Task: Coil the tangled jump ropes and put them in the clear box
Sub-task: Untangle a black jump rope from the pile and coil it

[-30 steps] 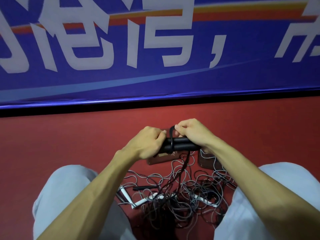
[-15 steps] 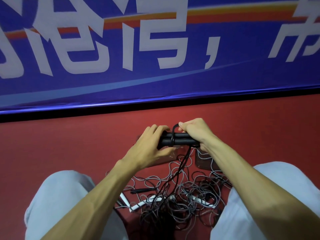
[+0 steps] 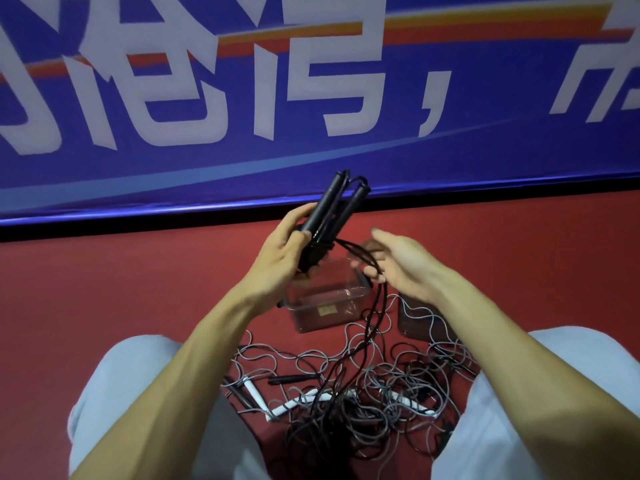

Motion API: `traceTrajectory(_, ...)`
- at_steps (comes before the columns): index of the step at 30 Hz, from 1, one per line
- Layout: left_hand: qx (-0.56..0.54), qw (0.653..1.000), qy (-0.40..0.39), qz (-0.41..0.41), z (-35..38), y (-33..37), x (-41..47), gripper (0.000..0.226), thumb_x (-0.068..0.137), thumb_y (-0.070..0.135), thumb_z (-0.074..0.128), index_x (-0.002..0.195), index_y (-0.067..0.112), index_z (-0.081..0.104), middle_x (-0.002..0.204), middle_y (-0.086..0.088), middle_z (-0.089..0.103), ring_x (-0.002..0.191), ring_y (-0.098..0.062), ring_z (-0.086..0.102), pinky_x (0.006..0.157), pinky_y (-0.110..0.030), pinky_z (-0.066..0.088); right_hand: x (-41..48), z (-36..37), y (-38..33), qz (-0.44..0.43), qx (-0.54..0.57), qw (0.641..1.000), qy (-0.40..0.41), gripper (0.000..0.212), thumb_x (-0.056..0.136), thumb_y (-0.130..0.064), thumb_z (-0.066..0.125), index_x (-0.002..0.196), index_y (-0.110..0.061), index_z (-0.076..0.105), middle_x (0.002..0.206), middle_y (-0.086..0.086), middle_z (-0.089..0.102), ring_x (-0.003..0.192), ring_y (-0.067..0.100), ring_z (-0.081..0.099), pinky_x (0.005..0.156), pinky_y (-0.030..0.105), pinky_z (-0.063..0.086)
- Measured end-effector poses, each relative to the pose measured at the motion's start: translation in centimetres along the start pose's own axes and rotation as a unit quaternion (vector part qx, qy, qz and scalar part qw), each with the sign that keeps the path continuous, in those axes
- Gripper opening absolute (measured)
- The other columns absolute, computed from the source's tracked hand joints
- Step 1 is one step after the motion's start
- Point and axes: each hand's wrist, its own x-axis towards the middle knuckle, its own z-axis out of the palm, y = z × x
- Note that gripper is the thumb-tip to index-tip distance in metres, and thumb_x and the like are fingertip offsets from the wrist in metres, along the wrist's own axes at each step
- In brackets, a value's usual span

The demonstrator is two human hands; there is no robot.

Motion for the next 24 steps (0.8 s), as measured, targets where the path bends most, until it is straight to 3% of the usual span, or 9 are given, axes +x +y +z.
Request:
traceTrajectory(2,-0.042,0.999,0.027,-0.02,0.0,0.2,0.2,0.027,0.103,0.009,0.029,0.112,0.015,0.053,0.08,-0.015,0.063,0.052,-0.014,0.052,0.043,-0.017,0.037,0.4,0.5,0.9,0.01,-0.083,0.995,-0.053,0.031,0.103,-0.022,0.035,0.097,-0.003,0.058,0.084,0.017,0.066,0.053,0.011,0.047,0.048,0.022,0.03)
traceTrajectory(5,-0.054,0.995,0.064,-0.045,-0.2,0.0,0.5,0.022,0.102,0.011,0.03,0.095,0.011,0.051,0.077,-0.016,0.062,0.049,-0.016,0.045,0.04,-0.016,0.034,0.7,0.9,2.0,0.058,-0.214,0.967,-0.129,0.032,0.102,-0.021,0.039,0.091,-0.002,0.063,0.084,0.015,0.068,0.058,0.011,0.057,0.054,0.02,0.042)
traceTrajectory(8,-0.09,0.99,0.099,-0.036,-1.1,0.1,0.9,0.025,0.104,0.015,0.031,0.094,0.007,0.052,0.071,-0.012,0.063,0.048,-0.016,0.043,0.041,-0.016,0.03,1.1,0.8,3.9,0.061,-0.467,0.866,-0.17,0.021,0.097,-0.03,0.054,0.085,-0.016,0.063,0.082,-0.004,0.067,0.072,0.01,0.057,0.067,0.027,0.04)
traceTrajectory(10,-0.085,0.99,0.109,-0.035,-1.9,0.2,1.0,0.028,0.104,0.017,0.033,0.088,0.009,0.055,0.07,-0.01,0.063,0.048,-0.015,0.045,0.042,-0.017,0.028,1.5,0.6,5.3,0.05,-0.534,0.829,-0.158,0.014,0.095,-0.029,0.058,0.085,-0.019,0.058,0.084,-0.006,0.06,0.079,0.014,0.054,0.073,0.031,0.04)
traceTrajectory(12,-0.031,0.993,0.108,-0.046,-2.5,-0.1,1.0,0.026,0.102,0.016,0.036,0.088,0.012,0.057,0.072,-0.008,0.063,0.051,-0.016,0.045,0.045,-0.019,0.029,1.9,0.5,5.8,0.026,-0.536,0.836,-0.112,0.011,0.097,-0.023,0.055,0.088,-0.018,0.059,0.087,-0.003,0.062,0.082,0.016,0.059,0.075,0.032,0.048)
traceTrajectory(14,0.028,0.991,0.12,-0.055,-2.8,-0.7,1.1,0.019,0.101,0.016,0.04,0.095,0.012,0.057,0.075,-0.008,0.062,0.053,-0.015,0.044,0.048,-0.023,0.033,2.0,0.3,5.4,0.006,-0.491,0.869,-0.058,0.016,0.099,-0.016,0.051,0.085,-0.017,0.06,0.081,-0.003,0.066,0.076,0.018,0.064,0.068,0.031,0.054)
traceTrajectory(20,0.088,0.978,0.173,-0.073,-3.7,-2.2,1.5,0.014,0.101,0.022,0.046,0.11,0.012,0.048,0.084,-0.004,0.063,0.057,-0.016,0.046,0.049,-0.027,0.038,2.1,0.2,3.2,-0.162,-0.382,0.905,0.094,0.016,0.099,-0.01,0.043,0.095,-0.019,0.055,0.061,-0.004,0.064,0.072,0.015,0.071,0.076,0.031,0.049)
traceTrajectory(24,0.135,0.979,0.13,-0.081,-3.4,-3.2,1.7,0.022,0.098,0.029,0.054,0.109,0.011,0.051,0.09,-0.008,0.066,0.061,-0.017,0.054,0.05,-0.029,0.044,1.2,0.5,0.9,-0.233,-0.219,0.937,0.137,0.027,0.099,-0.001,0.039,0.089,-0.015,0.059,0.063,-0.001,0.051,0.053,0.012,0.055,0.053,0.03,0.05)
